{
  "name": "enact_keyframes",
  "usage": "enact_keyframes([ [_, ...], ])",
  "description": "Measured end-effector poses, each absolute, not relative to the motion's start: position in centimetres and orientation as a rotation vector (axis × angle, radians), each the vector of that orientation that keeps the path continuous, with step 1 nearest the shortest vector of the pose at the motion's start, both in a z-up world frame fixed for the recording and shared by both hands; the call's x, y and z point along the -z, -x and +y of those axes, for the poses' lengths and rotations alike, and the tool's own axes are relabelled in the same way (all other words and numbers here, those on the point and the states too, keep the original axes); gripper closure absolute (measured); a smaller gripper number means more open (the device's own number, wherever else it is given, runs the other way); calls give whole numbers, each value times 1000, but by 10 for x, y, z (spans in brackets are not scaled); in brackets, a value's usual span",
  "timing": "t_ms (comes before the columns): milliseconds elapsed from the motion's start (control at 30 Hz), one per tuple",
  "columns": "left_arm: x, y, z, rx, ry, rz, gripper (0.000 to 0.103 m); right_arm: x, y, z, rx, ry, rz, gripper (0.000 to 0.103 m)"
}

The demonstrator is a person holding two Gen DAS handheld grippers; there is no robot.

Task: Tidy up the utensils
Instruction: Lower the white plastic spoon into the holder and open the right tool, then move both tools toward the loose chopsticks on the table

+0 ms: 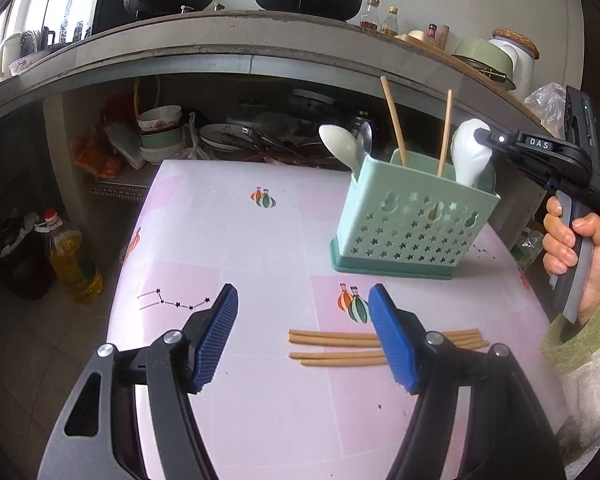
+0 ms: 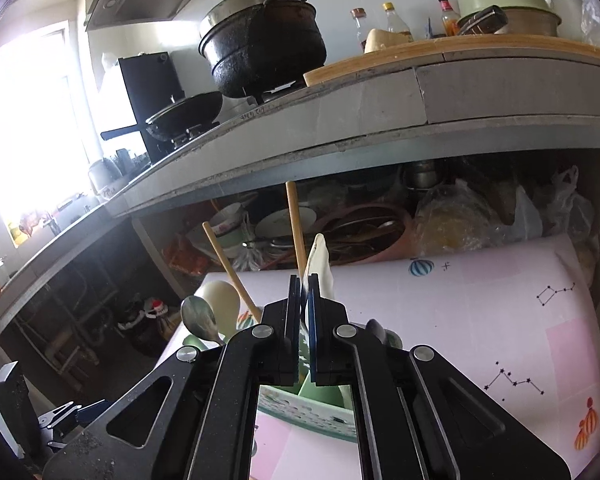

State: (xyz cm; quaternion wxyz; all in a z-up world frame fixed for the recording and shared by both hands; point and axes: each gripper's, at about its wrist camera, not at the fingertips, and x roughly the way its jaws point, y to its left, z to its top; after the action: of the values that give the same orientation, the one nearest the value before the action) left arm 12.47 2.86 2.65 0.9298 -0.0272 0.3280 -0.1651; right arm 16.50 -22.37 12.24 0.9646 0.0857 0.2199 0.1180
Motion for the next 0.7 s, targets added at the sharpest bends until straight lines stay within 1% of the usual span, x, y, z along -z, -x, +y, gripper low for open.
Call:
enact_keyframes([
  [133,-18,-115,28,312,38,678,37,-123,-156,-218,-214,-125,451,97],
  [167,-17,-114,29,300,36,678,37,-123,-154,-217,-204,-114,451,95],
  [200,-16,-112,31,289,36,680,37,-124,-149,-216,-191,-101,446,88],
  [300,-13,-108,36,258,43,686,37,-128,-139,-218,-162,-82,425,72],
  [567,-11,-99,32,237,-37,663,37,-152,-95,-218,-123,-19,350,63],
  [633,-12,-97,26,263,-66,651,41,-152,-88,-216,-128,-4,371,63],
  [700,-13,-97,18,284,-95,647,49,-146,-84,-212,-140,4,424,63],
])
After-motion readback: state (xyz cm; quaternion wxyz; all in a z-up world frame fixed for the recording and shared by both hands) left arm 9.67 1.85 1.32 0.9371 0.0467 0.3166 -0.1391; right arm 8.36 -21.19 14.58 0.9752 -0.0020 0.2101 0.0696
